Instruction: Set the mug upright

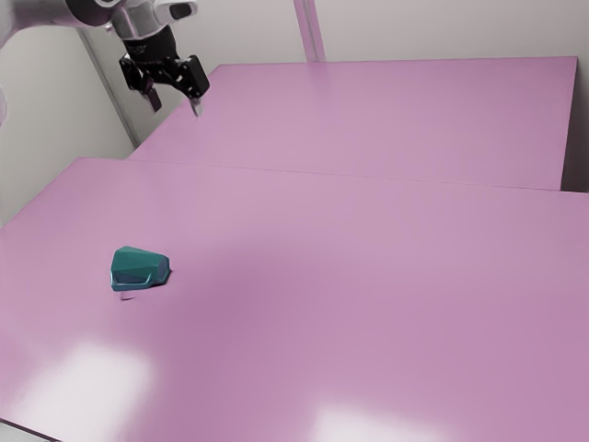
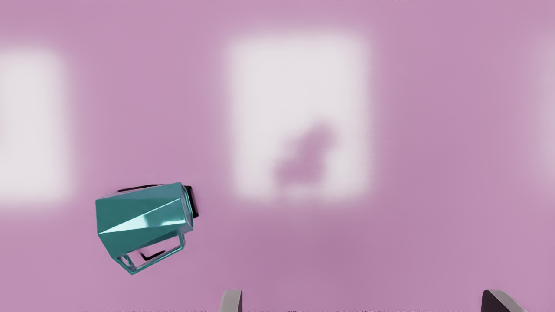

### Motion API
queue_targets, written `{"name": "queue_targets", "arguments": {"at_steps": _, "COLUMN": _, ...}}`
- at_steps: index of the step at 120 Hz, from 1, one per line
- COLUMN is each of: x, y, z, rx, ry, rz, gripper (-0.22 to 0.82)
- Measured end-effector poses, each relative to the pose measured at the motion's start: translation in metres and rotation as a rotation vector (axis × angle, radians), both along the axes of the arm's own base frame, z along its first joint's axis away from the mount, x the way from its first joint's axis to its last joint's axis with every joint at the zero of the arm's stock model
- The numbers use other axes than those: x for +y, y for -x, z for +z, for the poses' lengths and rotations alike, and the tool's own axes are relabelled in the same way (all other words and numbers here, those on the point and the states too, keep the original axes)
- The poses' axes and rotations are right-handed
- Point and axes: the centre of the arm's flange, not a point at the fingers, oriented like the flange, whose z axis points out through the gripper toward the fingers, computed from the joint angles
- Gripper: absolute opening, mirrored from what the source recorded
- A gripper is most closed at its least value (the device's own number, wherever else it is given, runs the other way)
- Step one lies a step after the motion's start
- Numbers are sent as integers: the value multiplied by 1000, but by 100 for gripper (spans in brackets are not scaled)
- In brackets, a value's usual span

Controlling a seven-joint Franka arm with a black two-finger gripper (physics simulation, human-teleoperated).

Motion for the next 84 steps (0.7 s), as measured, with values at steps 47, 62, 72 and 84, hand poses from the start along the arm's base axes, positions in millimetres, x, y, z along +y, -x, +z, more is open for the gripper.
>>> {"name": "queue_targets", "arguments": {"at_steps": 47, "x": 138, "y": 8, "z": -48, "rx": 87, "ry": 187, "rz": 208, "gripper": 60}}
{"name": "queue_targets", "arguments": {"at_steps": 62, "x": 226, "y": 30, "z": -122, "rx": 122, "ry": 350, "rz": 323, "gripper": 60}}
{"name": "queue_targets", "arguments": {"at_steps": 72, "x": 290, "y": 53, "z": -166, "rx": 112, "ry": 438, "rz": 397, "gripper": 60}}
{"name": "queue_targets", "arguments": {"at_steps": 84, "x": 342, "y": 69, "z": -207, "rx": 90, "ry": 478, "rz": 414, "gripper": 60}}
